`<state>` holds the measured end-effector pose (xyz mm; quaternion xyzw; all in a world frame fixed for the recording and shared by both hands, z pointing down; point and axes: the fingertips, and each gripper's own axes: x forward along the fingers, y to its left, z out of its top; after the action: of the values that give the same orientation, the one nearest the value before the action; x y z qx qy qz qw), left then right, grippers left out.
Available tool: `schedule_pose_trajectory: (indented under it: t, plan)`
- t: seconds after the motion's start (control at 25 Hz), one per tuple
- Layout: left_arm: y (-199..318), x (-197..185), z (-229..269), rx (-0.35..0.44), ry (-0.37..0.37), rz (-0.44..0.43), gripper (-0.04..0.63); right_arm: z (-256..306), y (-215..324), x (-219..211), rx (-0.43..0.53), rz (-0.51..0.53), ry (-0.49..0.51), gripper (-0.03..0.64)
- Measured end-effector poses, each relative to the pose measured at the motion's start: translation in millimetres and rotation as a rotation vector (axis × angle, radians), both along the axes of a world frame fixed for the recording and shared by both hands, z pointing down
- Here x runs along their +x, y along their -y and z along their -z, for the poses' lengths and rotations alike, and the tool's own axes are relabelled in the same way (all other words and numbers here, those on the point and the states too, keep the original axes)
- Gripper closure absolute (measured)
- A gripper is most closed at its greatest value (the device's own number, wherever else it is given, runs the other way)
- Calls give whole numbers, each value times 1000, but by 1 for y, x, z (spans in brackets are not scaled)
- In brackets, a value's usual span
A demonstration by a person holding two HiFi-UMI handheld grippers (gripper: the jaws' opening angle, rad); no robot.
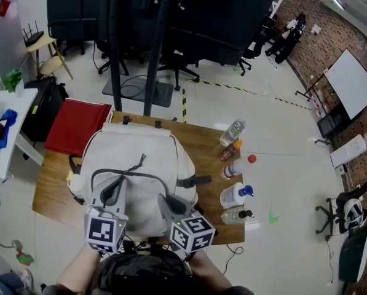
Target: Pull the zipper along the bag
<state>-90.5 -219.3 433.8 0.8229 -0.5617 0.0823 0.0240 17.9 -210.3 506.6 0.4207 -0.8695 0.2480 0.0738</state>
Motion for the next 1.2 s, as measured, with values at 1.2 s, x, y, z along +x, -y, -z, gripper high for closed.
schedule_pose_trajectory:
  t: [1.2]
  plan:
    - [66,52,-14,-392,375,-272,396,1,1,7,-13,51,-1,551]
